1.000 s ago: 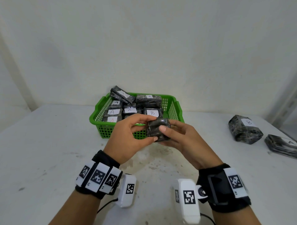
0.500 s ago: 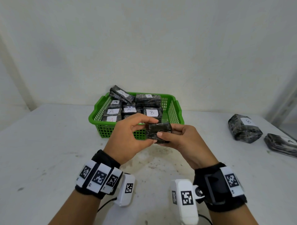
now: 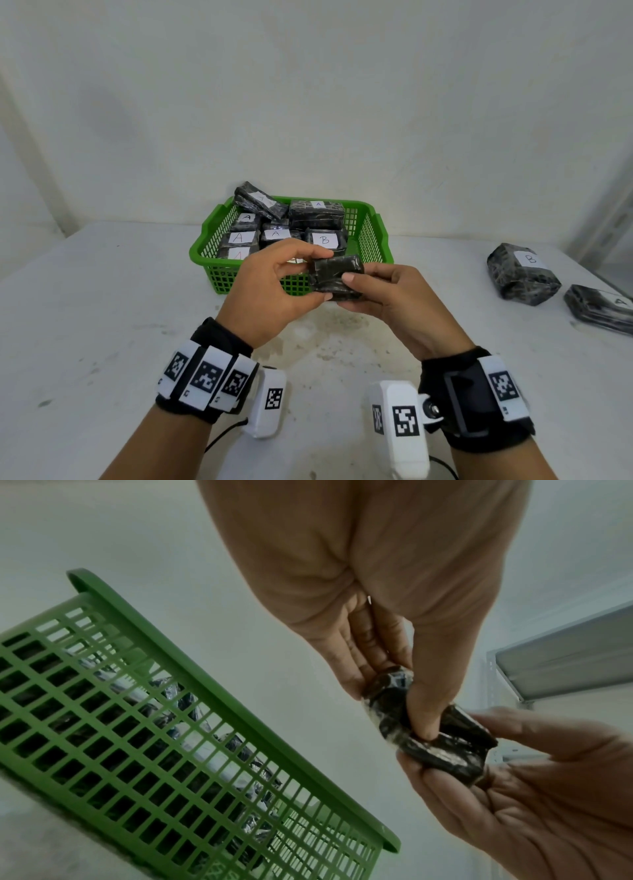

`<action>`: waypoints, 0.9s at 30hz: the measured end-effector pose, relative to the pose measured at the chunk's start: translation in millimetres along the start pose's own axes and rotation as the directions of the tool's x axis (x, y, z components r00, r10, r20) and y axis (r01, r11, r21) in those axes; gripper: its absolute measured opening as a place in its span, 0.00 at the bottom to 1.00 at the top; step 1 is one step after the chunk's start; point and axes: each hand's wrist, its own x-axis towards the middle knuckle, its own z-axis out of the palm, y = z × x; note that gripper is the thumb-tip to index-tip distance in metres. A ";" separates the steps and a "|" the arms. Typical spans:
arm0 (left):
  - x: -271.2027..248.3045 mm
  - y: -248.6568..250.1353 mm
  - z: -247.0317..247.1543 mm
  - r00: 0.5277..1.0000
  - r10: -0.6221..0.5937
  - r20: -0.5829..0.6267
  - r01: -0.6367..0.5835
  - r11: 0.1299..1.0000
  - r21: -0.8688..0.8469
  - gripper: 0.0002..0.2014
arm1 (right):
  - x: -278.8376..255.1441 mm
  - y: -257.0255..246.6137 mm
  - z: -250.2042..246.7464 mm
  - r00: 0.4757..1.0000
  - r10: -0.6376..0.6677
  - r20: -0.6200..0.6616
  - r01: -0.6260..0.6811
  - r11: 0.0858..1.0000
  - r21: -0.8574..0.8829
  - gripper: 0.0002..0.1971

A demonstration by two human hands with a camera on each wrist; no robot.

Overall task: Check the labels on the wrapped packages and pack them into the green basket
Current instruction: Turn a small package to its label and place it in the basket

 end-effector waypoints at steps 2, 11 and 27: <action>0.0 0.8 1.2 1.000 0.010 -0.006 -0.010 1.000 0.005 0.23 | -0.3 0.2 -0.7 1.000 -0.011 -0.012 0.011 1.000 -0.001 0.09; -0.3 -0.5 -1.7 0.997 -0.038 0.060 0.039 0.999 -0.014 0.29 | 0.3 0.0 0.6 0.984 -0.179 -0.014 0.174 0.970 -0.171 0.11; -0.3 -7.0 5.1 0.997 -0.071 -0.011 0.070 0.994 -0.083 0.19 | -1.2 0.0 12.5 0.997 -0.023 0.076 0.017 0.996 0.089 0.19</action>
